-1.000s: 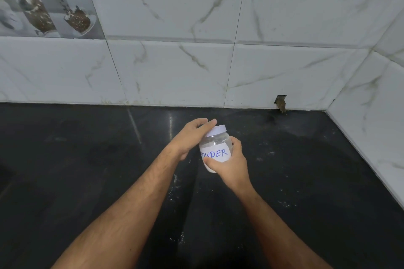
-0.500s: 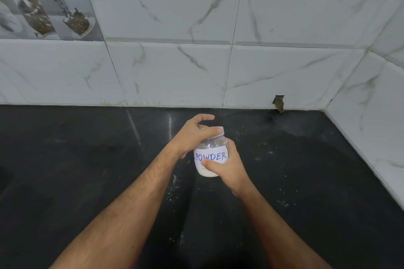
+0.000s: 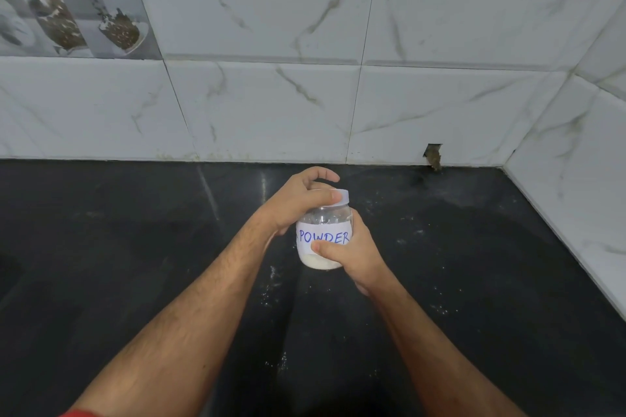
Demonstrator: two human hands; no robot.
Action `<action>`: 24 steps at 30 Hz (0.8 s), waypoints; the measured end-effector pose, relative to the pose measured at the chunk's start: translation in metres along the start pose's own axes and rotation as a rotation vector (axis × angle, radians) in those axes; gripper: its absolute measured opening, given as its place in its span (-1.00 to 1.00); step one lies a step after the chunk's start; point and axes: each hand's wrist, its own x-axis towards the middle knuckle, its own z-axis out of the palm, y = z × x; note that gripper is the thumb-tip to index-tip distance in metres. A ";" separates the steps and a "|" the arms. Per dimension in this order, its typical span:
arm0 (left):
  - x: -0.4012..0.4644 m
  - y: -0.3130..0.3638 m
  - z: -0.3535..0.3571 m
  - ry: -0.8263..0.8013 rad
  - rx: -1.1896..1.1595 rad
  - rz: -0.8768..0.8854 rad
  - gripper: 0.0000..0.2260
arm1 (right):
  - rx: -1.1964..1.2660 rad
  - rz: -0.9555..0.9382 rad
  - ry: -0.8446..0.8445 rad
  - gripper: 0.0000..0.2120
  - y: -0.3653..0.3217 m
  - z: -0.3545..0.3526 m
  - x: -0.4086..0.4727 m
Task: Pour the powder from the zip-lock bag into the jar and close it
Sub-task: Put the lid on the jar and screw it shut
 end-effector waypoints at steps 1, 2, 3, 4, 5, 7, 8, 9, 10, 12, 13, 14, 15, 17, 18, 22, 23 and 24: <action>0.001 -0.002 0.000 0.010 -0.005 -0.005 -0.57 | -0.003 0.003 -0.010 -0.22 0.001 -0.001 0.001; 0.002 -0.004 0.001 0.023 0.008 -0.011 -0.55 | -0.014 0.008 -0.020 -0.23 0.003 -0.004 0.002; 0.004 -0.007 0.002 0.038 0.022 -0.023 -0.54 | -0.029 0.013 -0.029 -0.24 0.004 -0.007 0.004; 0.006 -0.010 0.004 0.051 0.027 -0.034 -0.53 | -0.042 0.018 -0.036 -0.24 0.005 -0.009 0.005; 0.007 -0.014 0.006 0.061 0.010 -0.038 -0.51 | -0.056 0.021 -0.037 -0.23 0.008 -0.012 0.006; 0.008 -0.023 0.010 0.093 -0.001 -0.029 -0.48 | -0.076 0.022 -0.026 -0.19 0.013 -0.019 0.009; 0.007 -0.029 0.012 0.126 0.010 -0.032 -0.48 | -0.083 0.022 -0.017 -0.17 0.015 -0.023 0.010; 0.005 -0.035 0.013 0.161 0.016 -0.045 -0.49 | -0.085 0.028 -0.006 -0.15 0.017 -0.026 0.010; 0.002 -0.043 0.014 0.185 0.014 -0.068 -0.51 | -0.082 0.044 0.010 -0.15 0.019 -0.030 0.010; -0.002 -0.062 0.016 0.178 0.024 -0.109 -0.52 | -0.068 0.075 0.038 -0.15 0.025 -0.040 0.011; -0.005 -0.071 0.018 0.164 0.040 -0.122 -0.57 | -0.073 0.091 0.046 -0.15 0.029 -0.045 0.011; -0.008 -0.077 0.020 0.154 0.051 -0.135 -0.63 | -0.091 0.107 0.045 -0.15 0.033 -0.050 0.011; -0.009 -0.082 0.023 0.151 0.048 -0.146 -0.69 | -0.116 0.124 0.030 -0.15 0.037 -0.054 0.012; -0.008 -0.089 0.029 0.158 0.034 -0.167 -0.74 | -0.175 0.149 -0.025 -0.15 0.044 -0.065 0.014; -0.007 -0.093 0.031 0.157 0.033 -0.176 -0.73 | -0.209 0.159 -0.052 -0.15 0.048 -0.070 0.016; 0.008 -0.103 0.039 0.120 0.106 -0.206 -0.65 | -0.353 0.201 -0.102 -0.09 0.052 -0.093 0.032; 0.014 -0.103 0.041 0.122 0.127 -0.204 -0.64 | -0.375 0.205 -0.102 -0.10 0.051 -0.098 0.037; 0.021 -0.103 0.043 0.126 0.146 -0.198 -0.63 | -0.394 0.203 -0.098 -0.11 0.049 -0.102 0.043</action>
